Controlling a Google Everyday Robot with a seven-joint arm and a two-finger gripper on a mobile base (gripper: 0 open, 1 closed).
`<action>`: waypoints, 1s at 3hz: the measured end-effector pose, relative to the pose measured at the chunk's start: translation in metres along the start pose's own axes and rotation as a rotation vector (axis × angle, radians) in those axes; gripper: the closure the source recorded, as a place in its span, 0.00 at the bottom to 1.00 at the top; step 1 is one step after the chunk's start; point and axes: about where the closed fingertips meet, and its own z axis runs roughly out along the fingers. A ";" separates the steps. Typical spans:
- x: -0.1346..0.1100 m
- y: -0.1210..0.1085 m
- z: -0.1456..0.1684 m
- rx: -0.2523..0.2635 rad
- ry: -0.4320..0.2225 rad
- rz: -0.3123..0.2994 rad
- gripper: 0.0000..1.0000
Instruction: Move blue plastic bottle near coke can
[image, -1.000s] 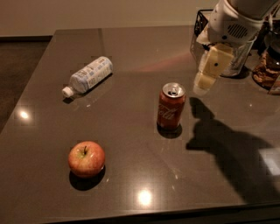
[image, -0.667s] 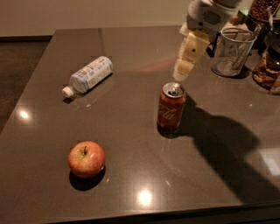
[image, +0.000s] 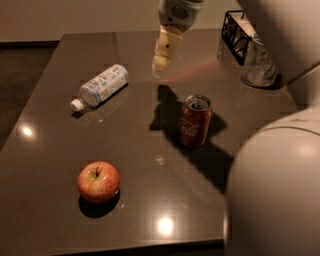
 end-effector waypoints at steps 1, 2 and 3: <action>-0.036 -0.013 0.034 -0.008 0.047 -0.102 0.00; -0.059 -0.020 0.060 -0.006 0.102 -0.239 0.00; -0.077 -0.017 0.087 -0.033 0.176 -0.425 0.00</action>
Offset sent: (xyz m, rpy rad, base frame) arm 0.0429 0.0914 -0.0452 -0.3034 -0.0413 0.3858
